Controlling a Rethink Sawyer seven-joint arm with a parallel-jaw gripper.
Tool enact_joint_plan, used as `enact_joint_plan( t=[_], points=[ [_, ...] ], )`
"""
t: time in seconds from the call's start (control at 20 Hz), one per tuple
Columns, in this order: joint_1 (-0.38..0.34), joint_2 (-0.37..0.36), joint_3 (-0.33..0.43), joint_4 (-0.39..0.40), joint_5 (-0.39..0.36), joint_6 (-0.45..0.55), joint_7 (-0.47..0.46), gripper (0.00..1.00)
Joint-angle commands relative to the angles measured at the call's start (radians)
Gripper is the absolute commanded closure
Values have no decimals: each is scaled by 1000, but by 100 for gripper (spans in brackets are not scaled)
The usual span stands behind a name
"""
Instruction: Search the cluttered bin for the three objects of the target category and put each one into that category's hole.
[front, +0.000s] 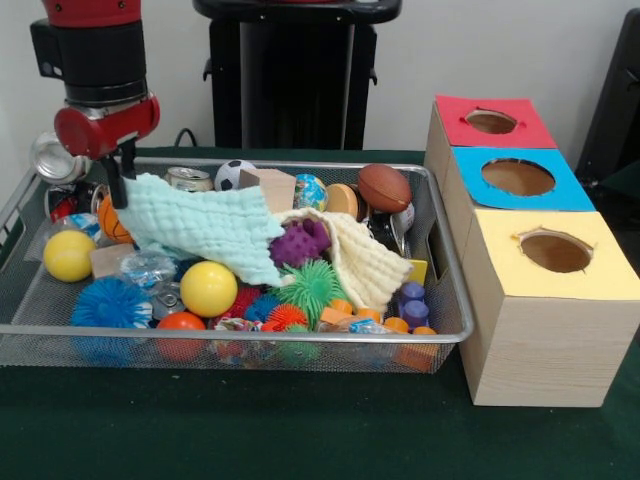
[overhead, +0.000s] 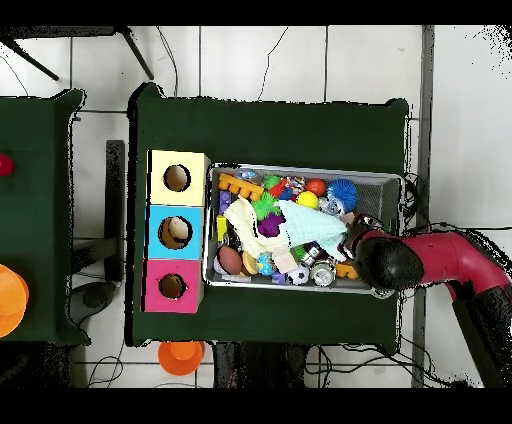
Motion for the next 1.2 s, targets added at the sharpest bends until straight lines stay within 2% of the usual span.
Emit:
enact_joint_plan(
  t=[0.05,0.3,0.45,0.7,1.2],
  points=[
    [-29,33,38,-89,19,154,-388,100],
    [-21,43,22,-104,0,133,-402,100],
    [-9,49,5,-132,-39,115,-432,100],
    [-7,25,-4,-148,-46,140,-480,100],
    [17,-24,-23,-151,-71,149,-503,100]
  ],
)
